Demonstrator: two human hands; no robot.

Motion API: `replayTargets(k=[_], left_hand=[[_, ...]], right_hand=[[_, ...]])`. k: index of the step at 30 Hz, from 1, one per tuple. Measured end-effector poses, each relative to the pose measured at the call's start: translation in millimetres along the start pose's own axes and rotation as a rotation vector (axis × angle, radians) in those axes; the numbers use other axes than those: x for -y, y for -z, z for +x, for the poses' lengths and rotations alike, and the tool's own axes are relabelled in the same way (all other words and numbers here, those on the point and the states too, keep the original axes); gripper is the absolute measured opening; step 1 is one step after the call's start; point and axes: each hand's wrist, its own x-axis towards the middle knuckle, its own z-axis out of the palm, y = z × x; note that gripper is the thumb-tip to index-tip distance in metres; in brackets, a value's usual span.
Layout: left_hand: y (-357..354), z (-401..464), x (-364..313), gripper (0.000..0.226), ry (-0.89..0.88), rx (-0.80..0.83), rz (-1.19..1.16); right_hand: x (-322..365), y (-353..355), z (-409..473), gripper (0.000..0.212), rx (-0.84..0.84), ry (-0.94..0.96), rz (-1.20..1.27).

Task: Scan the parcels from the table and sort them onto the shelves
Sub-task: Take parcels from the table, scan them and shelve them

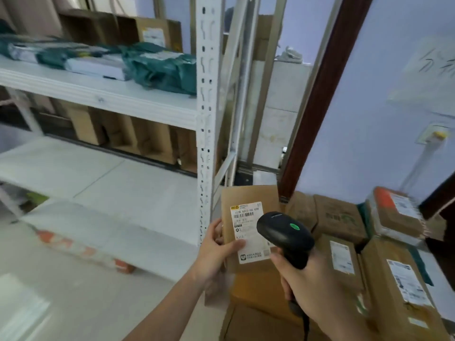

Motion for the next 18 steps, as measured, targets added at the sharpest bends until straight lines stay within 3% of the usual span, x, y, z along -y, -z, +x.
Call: replayTargets(k=[6, 11, 18], left_hand=[[98.9, -58.0, -20.4, 0.098, -0.098, -0.336, -0.088], [189.7, -94.0, -51.4, 0.106, -0.187, -0.530, -0.133], [341.9, -126.1, -115.0, 0.099, -0.304, -0.723, -0.146]], right_hand=[[29.6, -74.9, 9.0, 0.017, 0.193, 0.098, 0.012], [78.1, -156.9, 24.1, 0.021, 0.364, 0.136, -0.050], [176.6, -289.4, 42.4, 0.013, 0.550, 0.266, -0.033]])
